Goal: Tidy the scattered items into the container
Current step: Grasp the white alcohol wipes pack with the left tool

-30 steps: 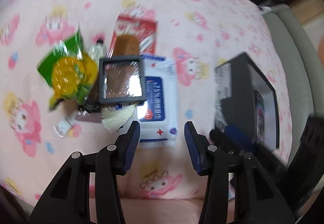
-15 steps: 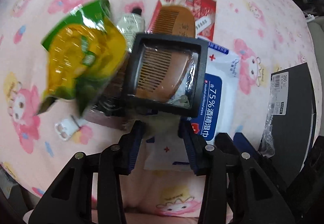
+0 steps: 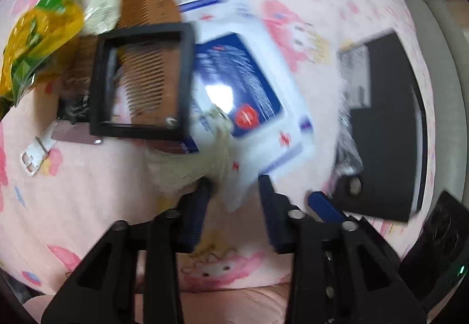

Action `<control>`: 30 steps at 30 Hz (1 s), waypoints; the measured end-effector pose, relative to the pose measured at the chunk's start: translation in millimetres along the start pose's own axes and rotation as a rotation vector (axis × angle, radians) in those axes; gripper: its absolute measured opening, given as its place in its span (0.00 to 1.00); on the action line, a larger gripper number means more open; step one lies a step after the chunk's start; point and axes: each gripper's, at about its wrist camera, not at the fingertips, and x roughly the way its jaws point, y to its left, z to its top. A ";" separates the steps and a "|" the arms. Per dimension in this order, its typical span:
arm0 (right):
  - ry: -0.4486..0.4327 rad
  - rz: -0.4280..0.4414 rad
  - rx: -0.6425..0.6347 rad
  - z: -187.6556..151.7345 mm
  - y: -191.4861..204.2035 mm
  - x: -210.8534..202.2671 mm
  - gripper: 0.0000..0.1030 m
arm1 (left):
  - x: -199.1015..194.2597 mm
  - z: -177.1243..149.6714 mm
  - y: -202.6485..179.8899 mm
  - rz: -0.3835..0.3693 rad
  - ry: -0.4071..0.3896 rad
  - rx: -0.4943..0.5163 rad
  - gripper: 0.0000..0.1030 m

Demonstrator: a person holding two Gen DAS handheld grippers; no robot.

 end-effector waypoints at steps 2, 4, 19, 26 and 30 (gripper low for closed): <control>-0.001 -0.005 0.026 -4.8 -6.4 -3.6 0.38 | -2.0 -1.8 -10.6 -0.016 -0.001 0.072 0.27; 0.001 -0.011 0.056 -5.6 -12.9 -3.7 0.38 | -6.6 -6.1 -14.6 -0.012 -0.018 0.094 0.27; 0.026 -0.001 0.094 9.4 -10.9 16.4 0.50 | -33.4 72.2 24.6 0.117 -0.143 -0.069 0.27; 0.032 0.067 0.107 6.2 2.1 18.4 0.50 | -22.2 100.9 26.9 0.222 -0.174 -0.021 0.29; 0.024 0.069 0.089 11.6 5.8 32.3 0.50 | -10.4 107.3 31.5 0.221 -0.142 -0.009 0.29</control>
